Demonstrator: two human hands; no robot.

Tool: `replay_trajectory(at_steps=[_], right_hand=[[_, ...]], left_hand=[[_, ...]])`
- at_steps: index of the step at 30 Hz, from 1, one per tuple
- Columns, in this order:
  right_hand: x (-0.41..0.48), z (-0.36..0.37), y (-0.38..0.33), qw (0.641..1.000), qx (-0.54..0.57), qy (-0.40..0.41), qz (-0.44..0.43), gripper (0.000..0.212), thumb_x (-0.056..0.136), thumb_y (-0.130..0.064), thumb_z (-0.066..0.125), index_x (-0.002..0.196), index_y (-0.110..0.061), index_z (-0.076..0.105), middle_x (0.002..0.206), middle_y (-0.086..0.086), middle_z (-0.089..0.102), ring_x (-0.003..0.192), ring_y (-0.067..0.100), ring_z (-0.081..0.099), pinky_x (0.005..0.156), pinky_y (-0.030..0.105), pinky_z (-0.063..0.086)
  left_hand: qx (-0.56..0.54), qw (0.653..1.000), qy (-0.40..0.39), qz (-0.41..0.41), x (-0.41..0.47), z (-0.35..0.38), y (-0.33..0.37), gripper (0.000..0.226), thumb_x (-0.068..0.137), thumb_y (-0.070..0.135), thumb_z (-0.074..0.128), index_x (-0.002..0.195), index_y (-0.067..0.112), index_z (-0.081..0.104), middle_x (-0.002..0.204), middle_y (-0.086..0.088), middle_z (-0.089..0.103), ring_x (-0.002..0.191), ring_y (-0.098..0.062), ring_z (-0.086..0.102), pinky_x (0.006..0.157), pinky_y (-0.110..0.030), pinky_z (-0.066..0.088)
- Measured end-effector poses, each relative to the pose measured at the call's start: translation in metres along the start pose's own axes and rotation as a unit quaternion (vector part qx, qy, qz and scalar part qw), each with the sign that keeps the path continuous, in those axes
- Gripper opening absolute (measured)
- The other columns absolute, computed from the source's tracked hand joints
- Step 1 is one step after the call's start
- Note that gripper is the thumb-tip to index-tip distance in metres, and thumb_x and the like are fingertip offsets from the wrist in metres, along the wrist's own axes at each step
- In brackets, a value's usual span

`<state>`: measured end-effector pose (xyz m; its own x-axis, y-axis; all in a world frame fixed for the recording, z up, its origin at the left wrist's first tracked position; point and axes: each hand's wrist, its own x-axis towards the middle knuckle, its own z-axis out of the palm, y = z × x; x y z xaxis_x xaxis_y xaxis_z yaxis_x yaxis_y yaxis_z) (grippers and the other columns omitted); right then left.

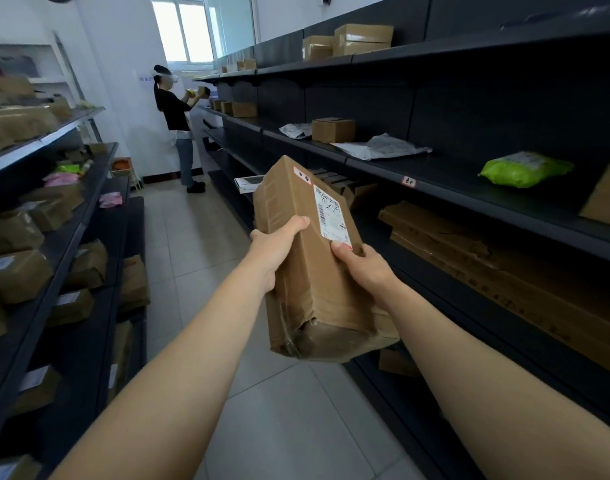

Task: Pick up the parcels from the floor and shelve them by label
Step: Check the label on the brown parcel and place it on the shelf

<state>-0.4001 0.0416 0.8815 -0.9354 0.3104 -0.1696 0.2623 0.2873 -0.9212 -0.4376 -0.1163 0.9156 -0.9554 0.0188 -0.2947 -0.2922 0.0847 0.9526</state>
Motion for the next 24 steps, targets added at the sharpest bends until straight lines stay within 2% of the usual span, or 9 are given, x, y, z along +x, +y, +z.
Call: replay_trajectory(at_steps=[3, 6, 8, 11, 14, 16, 19, 22, 24], right_hand=[[0.002, -0.011, 0.001, 0.999, -0.029, 0.012, 0.027, 0.083, 0.087, -0.059, 0.057, 0.149, -0.009, 0.032, 0.149, 0.009, 0.043, 0.129, 0.027, 0.047, 0.085, 0.031, 0.036], [0.004, -0.025, -0.003, 0.997, -0.052, 0.016, 0.047, 0.083, 0.083, -0.059, 0.062, 0.146, -0.011, 0.039, 0.141, 0.008, 0.051, 0.116, 0.025, 0.054, 0.083, 0.032, 0.039], [0.005, -0.033, -0.006, 0.997, -0.05, -0.017, 0.057, 0.078, 0.083, -0.058, 0.063, 0.146, -0.018, 0.039, 0.14, 0.005, 0.05, 0.108, 0.022, 0.052, 0.085, 0.035, 0.038], [0.011, -0.038, -0.011, 0.996, -0.038, -0.04, 0.063, 0.083, 0.08, -0.056, 0.067, 0.15, -0.03, 0.031, 0.149, 0.002, 0.043, 0.122, 0.024, 0.05, 0.098, 0.037, 0.039], [0.019, -0.035, -0.016, 0.998, -0.019, -0.034, 0.052, 0.085, 0.076, -0.048, 0.072, 0.15, -0.034, 0.031, 0.145, 0.002, 0.049, 0.116, 0.023, 0.055, 0.1, 0.041, 0.045], [0.021, -0.032, -0.018, 0.999, 0.004, -0.033, 0.037, 0.082, 0.079, -0.039, 0.073, 0.15, -0.033, 0.032, 0.14, 0.0, 0.052, 0.109, 0.019, 0.057, 0.088, 0.036, 0.048], [0.026, -0.024, -0.02, 0.999, 0.016, -0.031, 0.003, 0.077, 0.082, -0.027, 0.073, 0.148, -0.033, 0.034, 0.137, -0.003, 0.054, 0.107, 0.017, 0.058, 0.087, 0.035, 0.048], [0.032, -0.009, -0.021, 0.999, -0.008, -0.026, -0.025, 0.074, 0.084, -0.019, 0.071, 0.147, -0.035, 0.036, 0.135, -0.001, 0.056, 0.114, 0.021, 0.056, 0.101, 0.043, 0.045], [0.035, -0.002, -0.023, 0.999, -0.021, -0.017, -0.038, 0.076, 0.086, -0.014, 0.067, 0.149, -0.036, 0.031, 0.135, -0.001, 0.056, 0.114, 0.02, 0.055, 0.098, 0.04, 0.044]], left_hand=[[-0.011, 1.0, -0.002, -0.014, 0.009, -0.001, 0.003, 0.101, 0.067, 0.059, 0.074, 0.146, 0.018, 0.025, 0.126, -0.009, 0.055, 0.102, -0.03, 0.058, 0.085, -0.042, 0.047], [-0.046, 0.998, -0.016, -0.032, 0.019, -0.005, 0.007, 0.115, 0.047, 0.065, 0.075, 0.145, 0.022, 0.034, 0.125, -0.01, 0.061, 0.103, -0.033, 0.064, 0.095, -0.048, 0.051], [-0.066, 0.997, -0.016, -0.039, 0.028, -0.009, 0.007, 0.116, 0.045, 0.065, 0.075, 0.145, 0.024, 0.035, 0.121, -0.01, 0.065, 0.098, -0.032, 0.067, 0.087, -0.046, 0.055], [-0.094, 0.994, -0.027, -0.056, 0.043, -0.015, 0.005, 0.115, 0.046, 0.066, 0.074, 0.147, 0.028, 0.035, 0.116, -0.009, 0.069, 0.091, -0.03, 0.072, 0.063, -0.04, 0.06], [-0.07, 0.997, -0.026, -0.037, 0.052, -0.021, 0.005, 0.064, 0.073, 0.062, 0.064, 0.119, 0.018, 0.058, 0.097, -0.005, 0.071, 0.076, -0.021, 0.069, 0.049, -0.025, 0.053], [-0.067, 0.997, -0.022, -0.036, 0.06, -0.025, 0.003, 0.034, 0.087, 0.052, 0.058, 0.093, 0.019, 0.063, 0.084, -0.003, 0.069, 0.07, -0.019, 0.064, 0.055, -0.028, 0.05], [-0.063, 0.997, -0.02, -0.043, 0.072, -0.032, 0.0, 0.026, 0.091, 0.045, 0.059, 0.086, 0.019, 0.061, 0.089, -0.003, 0.067, 0.076, -0.019, 0.06, 0.066, -0.034, 0.049], [-0.084, 0.994, -0.04, -0.062, 0.083, -0.038, -0.007, 0.023, 0.093, 0.039, 0.057, 0.098, 0.017, 0.061, 0.091, -0.004, 0.065, 0.082, -0.021, 0.06, 0.068, -0.036, 0.048], [-0.089, 0.994, -0.043, -0.056, 0.087, -0.041, -0.009, 0.02, 0.095, 0.034, 0.055, 0.104, 0.016, 0.059, 0.092, -0.005, 0.064, 0.087, -0.023, 0.059, 0.073, -0.037, 0.048]])
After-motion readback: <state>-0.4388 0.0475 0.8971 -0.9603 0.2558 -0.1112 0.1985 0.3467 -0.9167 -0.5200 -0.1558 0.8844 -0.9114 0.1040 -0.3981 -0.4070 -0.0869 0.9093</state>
